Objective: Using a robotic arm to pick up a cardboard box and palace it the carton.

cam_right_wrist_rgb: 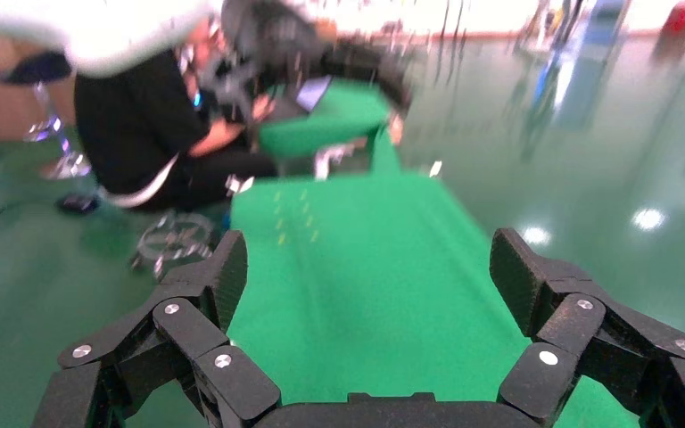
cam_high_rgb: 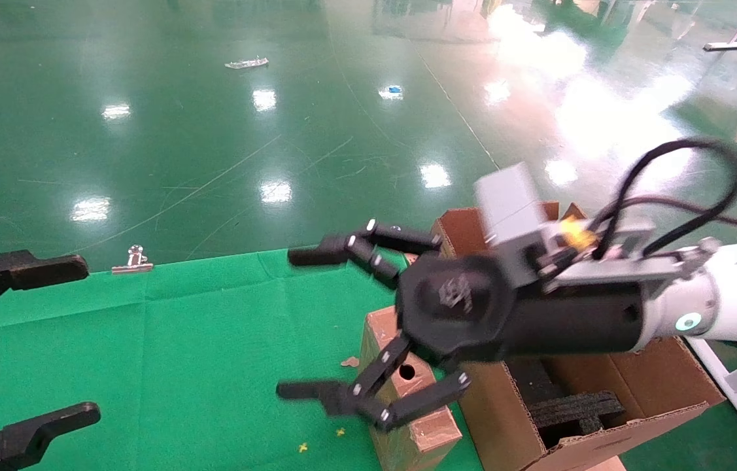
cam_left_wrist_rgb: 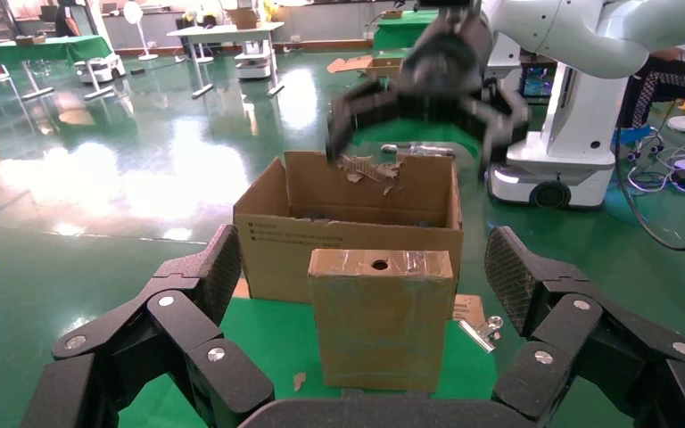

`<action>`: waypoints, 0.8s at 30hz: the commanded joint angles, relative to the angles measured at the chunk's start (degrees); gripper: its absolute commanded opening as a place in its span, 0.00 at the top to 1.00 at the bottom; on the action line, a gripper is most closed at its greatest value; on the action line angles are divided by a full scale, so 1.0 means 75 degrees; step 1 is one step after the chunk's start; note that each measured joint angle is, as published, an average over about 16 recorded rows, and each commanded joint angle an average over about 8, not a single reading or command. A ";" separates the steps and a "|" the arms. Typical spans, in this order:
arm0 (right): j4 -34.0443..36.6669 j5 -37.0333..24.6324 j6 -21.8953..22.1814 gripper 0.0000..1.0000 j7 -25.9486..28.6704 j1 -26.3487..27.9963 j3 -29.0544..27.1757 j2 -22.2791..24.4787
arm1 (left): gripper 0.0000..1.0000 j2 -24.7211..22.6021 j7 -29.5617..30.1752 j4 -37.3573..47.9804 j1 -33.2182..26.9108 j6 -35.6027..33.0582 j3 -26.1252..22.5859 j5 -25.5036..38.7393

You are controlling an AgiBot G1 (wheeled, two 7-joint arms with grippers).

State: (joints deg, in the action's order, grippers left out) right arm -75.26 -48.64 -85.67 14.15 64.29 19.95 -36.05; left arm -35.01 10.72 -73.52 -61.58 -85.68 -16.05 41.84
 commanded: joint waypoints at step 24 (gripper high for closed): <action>-0.0315 -0.5262 -0.0655 0.00 0.2263 0.4977 0.4764 -0.1506 | 0.00 0.0004 -0.0008 0.0004 -0.0005 0.0003 -0.0014 -0.0009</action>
State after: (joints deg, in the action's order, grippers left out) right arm -77.60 -87.91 -90.54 31.05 101.26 55.88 -47.34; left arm -34.98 10.66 -73.49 -61.61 -85.66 -16.15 41.77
